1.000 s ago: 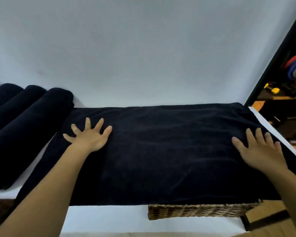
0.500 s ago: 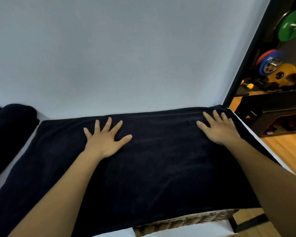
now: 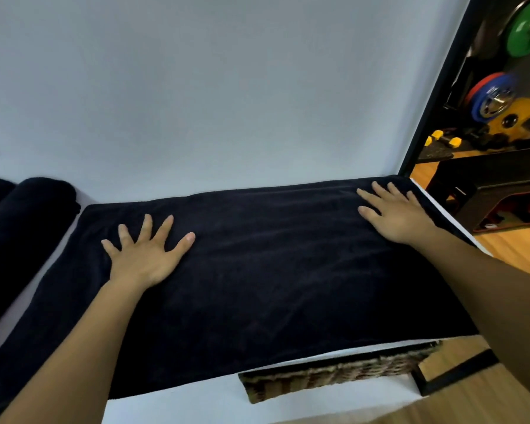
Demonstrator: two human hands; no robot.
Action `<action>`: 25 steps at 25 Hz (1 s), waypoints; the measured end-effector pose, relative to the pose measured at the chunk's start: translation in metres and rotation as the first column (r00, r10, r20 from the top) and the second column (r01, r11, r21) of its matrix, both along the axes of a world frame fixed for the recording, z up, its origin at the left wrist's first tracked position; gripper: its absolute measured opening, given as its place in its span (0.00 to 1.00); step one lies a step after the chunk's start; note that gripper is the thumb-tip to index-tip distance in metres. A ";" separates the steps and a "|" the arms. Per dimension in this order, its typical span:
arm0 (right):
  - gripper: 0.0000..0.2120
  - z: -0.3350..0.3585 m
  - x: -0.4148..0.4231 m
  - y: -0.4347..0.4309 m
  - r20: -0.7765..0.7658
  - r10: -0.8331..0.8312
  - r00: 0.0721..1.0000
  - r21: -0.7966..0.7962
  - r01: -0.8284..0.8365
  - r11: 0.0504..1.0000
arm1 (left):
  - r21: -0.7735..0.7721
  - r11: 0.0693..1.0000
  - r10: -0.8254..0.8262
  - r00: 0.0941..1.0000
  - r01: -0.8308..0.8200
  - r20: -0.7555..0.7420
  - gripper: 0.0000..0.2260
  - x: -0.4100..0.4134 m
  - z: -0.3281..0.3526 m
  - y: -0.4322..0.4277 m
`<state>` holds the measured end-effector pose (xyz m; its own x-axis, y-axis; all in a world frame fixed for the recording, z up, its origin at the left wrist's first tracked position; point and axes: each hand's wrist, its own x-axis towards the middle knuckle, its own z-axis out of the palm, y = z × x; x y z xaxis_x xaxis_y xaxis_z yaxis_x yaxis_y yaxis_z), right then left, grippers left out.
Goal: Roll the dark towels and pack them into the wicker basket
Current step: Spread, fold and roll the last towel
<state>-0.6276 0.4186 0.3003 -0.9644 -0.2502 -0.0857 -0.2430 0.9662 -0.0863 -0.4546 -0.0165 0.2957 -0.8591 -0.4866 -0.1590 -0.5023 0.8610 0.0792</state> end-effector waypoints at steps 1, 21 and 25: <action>0.30 -0.001 0.003 0.000 0.000 0.007 1.000 0.005 -0.007 1.000 | 0.009 0.999 0.032 0.999 -0.032 -0.002 0.43 0.011 0.001 -0.005; 0.33 0.006 0.037 -0.103 0.051 -0.078 0.996 0.032 0.076 0.997 | -0.014 0.988 -0.155 0.988 0.155 0.025 0.36 -0.019 0.004 0.038; 0.31 0.000 0.054 -0.150 0.042 0.218 0.975 -0.028 -0.217 0.976 | 0.032 0.928 -0.368 0.926 0.372 -0.081 0.30 -0.035 -0.001 0.030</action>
<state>-0.5735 0.2683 0.3000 -0.8821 -0.4558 -0.1191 -0.4424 0.8883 -0.1231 -0.4896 0.0133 0.2945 -0.9866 -0.1257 -0.1044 -0.1403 0.9792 0.1467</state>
